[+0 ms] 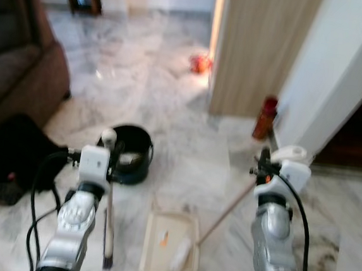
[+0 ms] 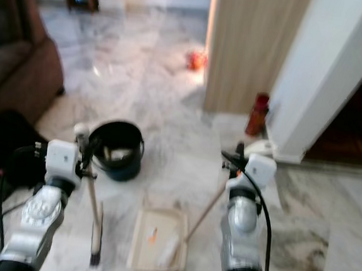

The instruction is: Sweep floor

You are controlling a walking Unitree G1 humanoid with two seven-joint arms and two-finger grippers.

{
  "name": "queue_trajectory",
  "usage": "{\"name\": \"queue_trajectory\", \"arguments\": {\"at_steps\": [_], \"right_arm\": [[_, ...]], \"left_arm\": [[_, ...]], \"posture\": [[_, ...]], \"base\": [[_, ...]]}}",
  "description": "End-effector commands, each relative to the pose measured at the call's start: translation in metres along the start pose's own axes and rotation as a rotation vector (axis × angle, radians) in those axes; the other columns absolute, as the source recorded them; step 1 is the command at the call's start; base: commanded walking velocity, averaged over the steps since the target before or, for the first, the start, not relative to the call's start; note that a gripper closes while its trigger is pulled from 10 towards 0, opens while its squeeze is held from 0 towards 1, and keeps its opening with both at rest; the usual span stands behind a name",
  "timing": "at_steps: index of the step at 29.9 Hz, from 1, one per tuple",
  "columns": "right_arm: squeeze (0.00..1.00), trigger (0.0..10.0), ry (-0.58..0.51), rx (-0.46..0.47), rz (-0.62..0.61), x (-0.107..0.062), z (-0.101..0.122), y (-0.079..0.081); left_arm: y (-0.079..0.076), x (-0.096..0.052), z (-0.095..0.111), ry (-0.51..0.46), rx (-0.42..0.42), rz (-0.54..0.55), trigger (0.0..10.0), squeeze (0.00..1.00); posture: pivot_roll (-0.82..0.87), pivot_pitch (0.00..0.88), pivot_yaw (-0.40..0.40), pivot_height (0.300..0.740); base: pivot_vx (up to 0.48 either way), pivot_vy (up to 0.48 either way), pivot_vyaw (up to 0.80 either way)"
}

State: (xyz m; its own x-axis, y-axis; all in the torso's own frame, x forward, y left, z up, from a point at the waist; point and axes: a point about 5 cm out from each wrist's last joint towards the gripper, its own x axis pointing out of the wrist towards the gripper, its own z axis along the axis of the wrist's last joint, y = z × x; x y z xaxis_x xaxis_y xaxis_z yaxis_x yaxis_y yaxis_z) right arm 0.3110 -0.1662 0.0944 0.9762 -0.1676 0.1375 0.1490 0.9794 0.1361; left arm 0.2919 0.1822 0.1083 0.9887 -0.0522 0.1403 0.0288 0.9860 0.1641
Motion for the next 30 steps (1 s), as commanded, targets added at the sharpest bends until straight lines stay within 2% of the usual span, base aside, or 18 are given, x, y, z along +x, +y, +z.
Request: {"name": "queue_trajectory", "arguments": {"at_steps": [1, 12, 30], "right_arm": [[0.00, 10.0, -0.023, 0.009, -0.006, 0.0044, 0.0062, -0.0021], [0.00, 10.0, -0.009, 0.027, -0.010, 0.0038, 0.0042, -0.0033], [0.00, 10.0, 0.000, 0.045, -0.013, 0.0057, 0.0041, -0.0033]], "left_arm": [[-0.0016, 0.0034, 0.0106, -0.052, -0.001, -0.012, 10.0, 0.00], [-0.0028, 0.0016, 0.0090, -0.038, -0.019, -0.011, 10.0, 0.00], [0.0003, 0.0018, 0.0089, -0.032, -0.018, 0.003, 10.0, 0.00]], "posture": [[0.13, 0.017, 0.035, 0.740], [0.12, 0.004, 0.033, 0.740], [0.13, 0.009, 0.029, 0.740]], "base": [[0.000, 0.000, 0.00], [0.000, 0.000, 0.00], [0.000, 0.352, 0.00]]}}
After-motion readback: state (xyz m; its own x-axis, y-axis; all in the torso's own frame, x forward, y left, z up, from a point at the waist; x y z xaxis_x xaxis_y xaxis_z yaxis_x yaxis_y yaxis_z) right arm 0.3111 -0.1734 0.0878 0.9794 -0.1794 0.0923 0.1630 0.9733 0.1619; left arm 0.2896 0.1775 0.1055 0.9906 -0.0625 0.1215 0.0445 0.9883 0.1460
